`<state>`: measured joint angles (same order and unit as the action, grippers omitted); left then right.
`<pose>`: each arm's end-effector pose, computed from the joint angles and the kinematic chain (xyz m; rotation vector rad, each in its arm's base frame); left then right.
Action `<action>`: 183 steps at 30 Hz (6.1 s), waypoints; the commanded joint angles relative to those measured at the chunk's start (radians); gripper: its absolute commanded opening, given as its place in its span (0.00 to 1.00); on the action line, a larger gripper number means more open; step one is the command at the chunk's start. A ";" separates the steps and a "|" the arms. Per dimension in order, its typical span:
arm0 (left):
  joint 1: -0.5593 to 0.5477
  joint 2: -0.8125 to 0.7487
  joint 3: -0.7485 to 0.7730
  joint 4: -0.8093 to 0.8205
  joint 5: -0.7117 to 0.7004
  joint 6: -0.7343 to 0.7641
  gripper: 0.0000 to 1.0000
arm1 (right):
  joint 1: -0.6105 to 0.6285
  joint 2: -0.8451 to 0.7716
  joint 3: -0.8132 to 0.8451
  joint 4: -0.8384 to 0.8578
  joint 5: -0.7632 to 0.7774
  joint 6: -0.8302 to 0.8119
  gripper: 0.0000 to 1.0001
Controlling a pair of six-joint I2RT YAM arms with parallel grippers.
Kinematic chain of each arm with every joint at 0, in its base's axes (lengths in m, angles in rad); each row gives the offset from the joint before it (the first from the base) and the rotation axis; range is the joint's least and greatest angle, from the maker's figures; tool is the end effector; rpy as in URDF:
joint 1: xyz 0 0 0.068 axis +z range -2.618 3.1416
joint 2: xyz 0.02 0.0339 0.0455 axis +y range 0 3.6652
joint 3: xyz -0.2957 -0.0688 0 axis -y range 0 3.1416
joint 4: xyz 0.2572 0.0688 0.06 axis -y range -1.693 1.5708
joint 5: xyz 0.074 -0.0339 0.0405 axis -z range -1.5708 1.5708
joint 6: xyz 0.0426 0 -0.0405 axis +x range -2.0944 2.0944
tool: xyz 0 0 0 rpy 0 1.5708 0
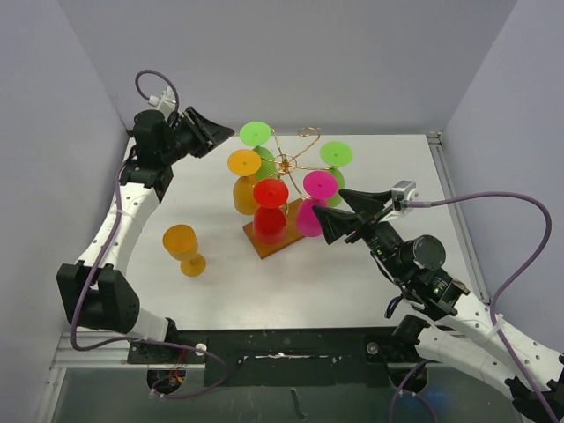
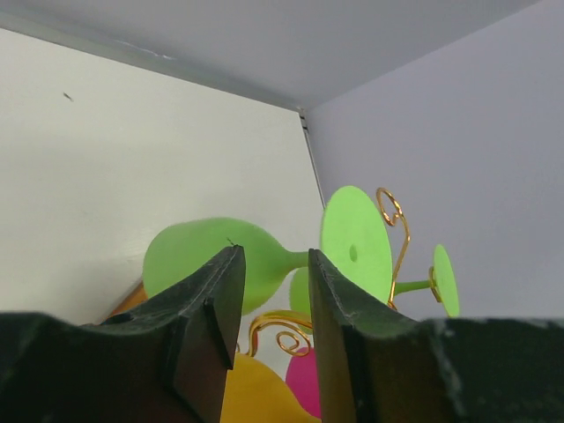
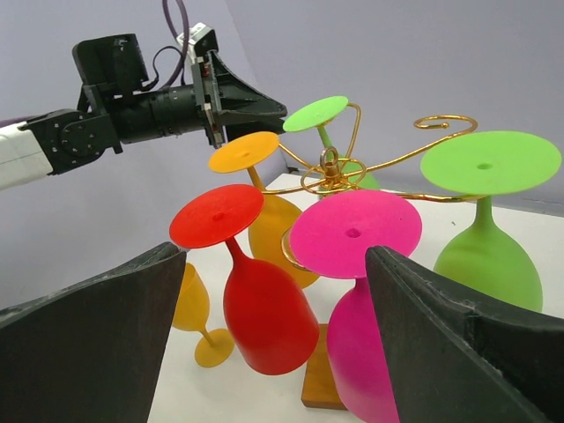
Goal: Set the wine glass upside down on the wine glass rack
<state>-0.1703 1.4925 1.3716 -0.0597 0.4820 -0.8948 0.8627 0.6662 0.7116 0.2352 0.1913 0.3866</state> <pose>0.3607 -0.0821 0.4168 -0.3010 1.8644 -1.1751 0.1057 0.1110 0.3999 -0.1504 1.3469 0.9402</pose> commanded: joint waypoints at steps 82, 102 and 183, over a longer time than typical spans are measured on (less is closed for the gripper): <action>0.180 -0.667 -0.218 -0.500 -0.614 0.387 0.00 | -0.014 0.007 0.019 0.055 0.174 0.074 0.87; 0.178 -0.663 -0.116 0.370 -0.181 0.078 0.00 | -0.016 0.267 0.284 0.197 -0.041 0.121 0.87; -0.435 -0.356 -0.249 0.868 -0.271 0.043 0.00 | -0.148 0.602 0.500 0.769 0.005 0.789 0.27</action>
<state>-0.5972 1.1721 1.1156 0.7551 0.1905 -0.8532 0.7250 1.2701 1.1671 0.9310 0.2108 1.1728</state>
